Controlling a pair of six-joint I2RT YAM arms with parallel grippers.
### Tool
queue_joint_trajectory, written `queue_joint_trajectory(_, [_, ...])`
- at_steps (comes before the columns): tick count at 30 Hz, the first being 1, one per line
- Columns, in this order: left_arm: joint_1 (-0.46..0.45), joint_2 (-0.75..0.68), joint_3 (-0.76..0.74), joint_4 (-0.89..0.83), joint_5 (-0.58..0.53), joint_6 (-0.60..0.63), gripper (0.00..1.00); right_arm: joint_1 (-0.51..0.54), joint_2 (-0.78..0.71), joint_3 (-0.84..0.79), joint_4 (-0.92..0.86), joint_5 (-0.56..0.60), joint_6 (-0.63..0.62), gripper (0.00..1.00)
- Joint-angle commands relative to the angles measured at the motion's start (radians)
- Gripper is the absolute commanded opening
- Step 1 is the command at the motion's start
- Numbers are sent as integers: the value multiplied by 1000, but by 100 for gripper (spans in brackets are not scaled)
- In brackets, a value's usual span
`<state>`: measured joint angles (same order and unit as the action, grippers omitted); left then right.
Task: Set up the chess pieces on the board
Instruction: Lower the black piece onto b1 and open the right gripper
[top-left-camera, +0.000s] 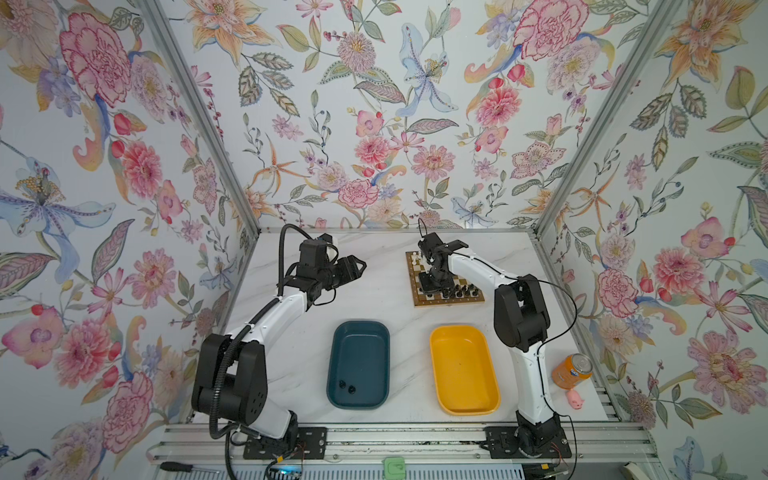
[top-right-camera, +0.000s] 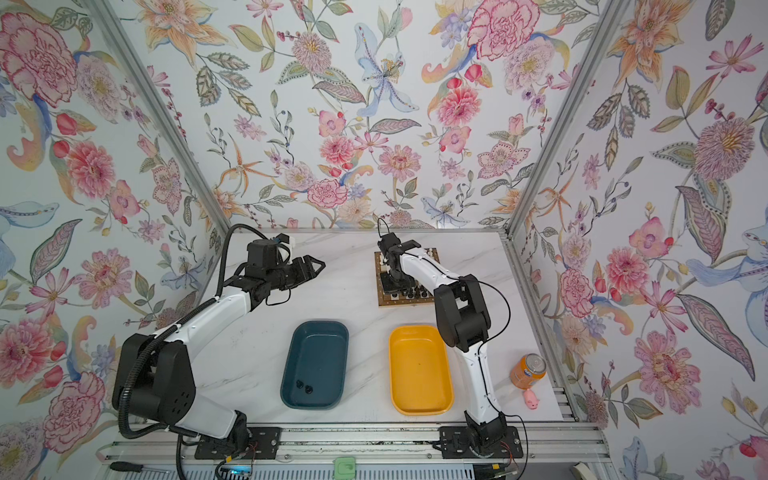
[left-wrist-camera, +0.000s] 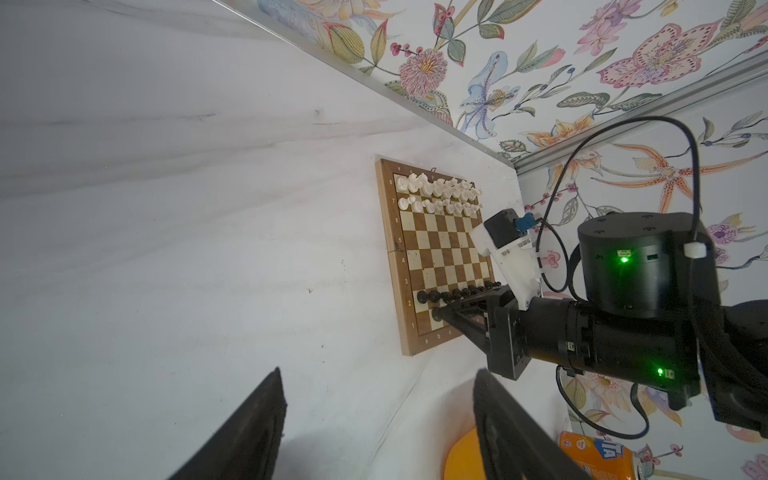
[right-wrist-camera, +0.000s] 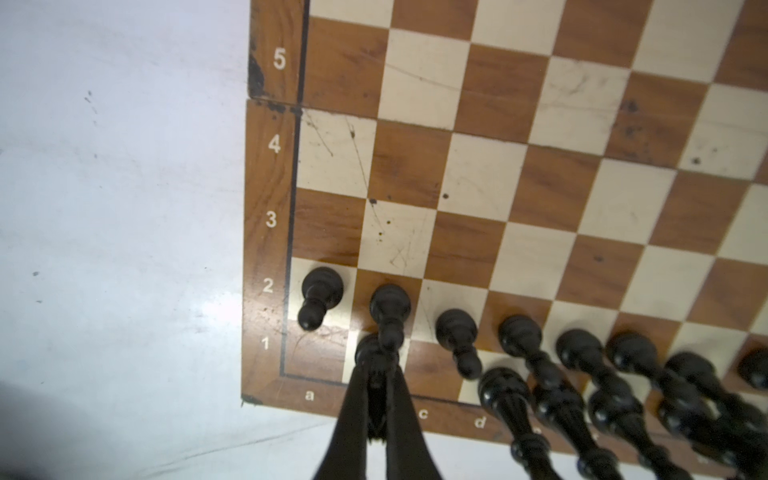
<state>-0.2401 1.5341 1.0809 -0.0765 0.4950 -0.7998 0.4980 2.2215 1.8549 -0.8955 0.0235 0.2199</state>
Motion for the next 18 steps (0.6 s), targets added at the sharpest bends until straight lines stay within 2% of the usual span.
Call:
queue_joint_trajectory(1, [11, 18, 16, 6, 22, 16, 73, 11, -17, -31, -41, -5, 1, 5])
queue_joint_trajectory(10, [13, 11, -3, 20, 29, 10, 72, 14, -22, -36, -43, -8, 4, 8])
queue_joint_trajectory(14, [16, 4, -8, 20, 30, 12, 72, 17, -27, -33, -42, -5, 4, 23])
queue_joint_trajectory(18, [16, -5, -14, 20, 29, 10, 72, 19, -29, -18, -42, 2, 6, 30])
